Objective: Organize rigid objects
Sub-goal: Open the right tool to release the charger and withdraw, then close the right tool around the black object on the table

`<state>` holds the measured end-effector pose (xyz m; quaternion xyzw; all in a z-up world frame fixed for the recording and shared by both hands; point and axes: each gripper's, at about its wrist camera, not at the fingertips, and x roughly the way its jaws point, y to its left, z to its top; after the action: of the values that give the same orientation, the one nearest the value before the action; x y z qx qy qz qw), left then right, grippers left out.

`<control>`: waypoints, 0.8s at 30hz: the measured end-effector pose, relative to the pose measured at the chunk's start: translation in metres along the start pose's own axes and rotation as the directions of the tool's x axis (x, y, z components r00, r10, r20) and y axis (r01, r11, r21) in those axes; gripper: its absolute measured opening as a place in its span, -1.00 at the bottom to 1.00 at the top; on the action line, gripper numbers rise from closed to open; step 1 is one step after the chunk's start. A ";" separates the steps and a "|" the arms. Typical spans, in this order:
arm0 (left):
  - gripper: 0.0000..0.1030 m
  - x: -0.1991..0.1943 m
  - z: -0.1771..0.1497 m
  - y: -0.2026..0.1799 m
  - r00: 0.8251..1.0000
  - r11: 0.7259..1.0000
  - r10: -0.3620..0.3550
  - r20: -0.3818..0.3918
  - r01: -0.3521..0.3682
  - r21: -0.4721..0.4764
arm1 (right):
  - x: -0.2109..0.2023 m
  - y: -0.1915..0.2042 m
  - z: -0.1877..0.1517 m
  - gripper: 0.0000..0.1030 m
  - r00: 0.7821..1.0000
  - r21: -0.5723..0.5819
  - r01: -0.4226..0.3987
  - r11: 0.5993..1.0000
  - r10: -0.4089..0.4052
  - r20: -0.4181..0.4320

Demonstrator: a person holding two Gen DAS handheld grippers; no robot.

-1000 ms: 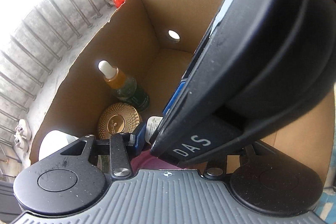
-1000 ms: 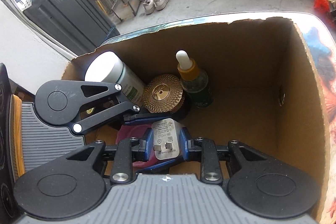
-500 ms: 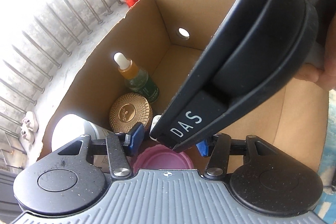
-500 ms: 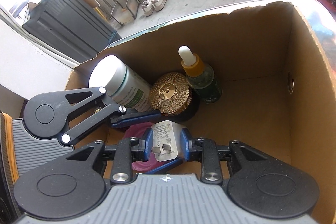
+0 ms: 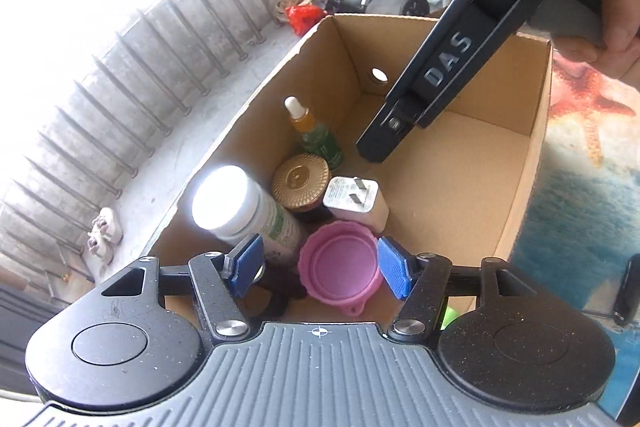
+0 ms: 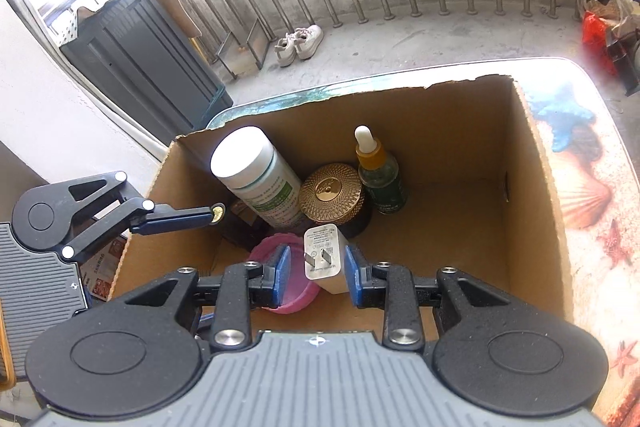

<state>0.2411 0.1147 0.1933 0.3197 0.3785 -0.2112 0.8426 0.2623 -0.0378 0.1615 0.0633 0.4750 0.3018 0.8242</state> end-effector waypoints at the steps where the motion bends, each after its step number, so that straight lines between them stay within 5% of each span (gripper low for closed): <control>1: 0.22 -0.004 0.002 0.002 1.000 1.000 0.014 0.010 -0.013 -0.017 | -0.009 0.001 -0.002 -0.38 1.000 -0.004 -0.006 1.000 0.006 0.028; 6: 0.23 -0.040 0.004 -0.011 0.990 0.996 0.050 0.133 -0.040 -0.083 | -0.063 0.009 -0.024 -0.38 0.988 -0.079 -0.014 0.997 0.026 0.154; 11: 0.31 -0.086 -0.030 -0.047 0.963 0.988 -0.012 0.270 0.053 -0.144 | -0.118 0.006 -0.071 -0.29 0.968 -0.123 -0.068 0.990 0.095 0.231; 17: 0.36 -0.084 -0.065 -0.100 0.938 0.961 -0.159 0.307 0.219 -0.170 | -0.137 -0.011 -0.129 -0.17 0.966 -0.113 -0.119 0.986 0.141 0.216; 24: 0.36 -0.021 -0.070 -0.164 0.912 0.937 -0.308 0.271 0.341 -0.082 | -0.088 -0.037 -0.187 -0.16 0.993 -0.026 -0.075 0.997 0.077 0.084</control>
<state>0.0946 0.0505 0.1119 0.1681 0.3282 -0.3628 0.8558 0.0930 -0.1509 0.1115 0.0845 0.4334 0.3356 0.8321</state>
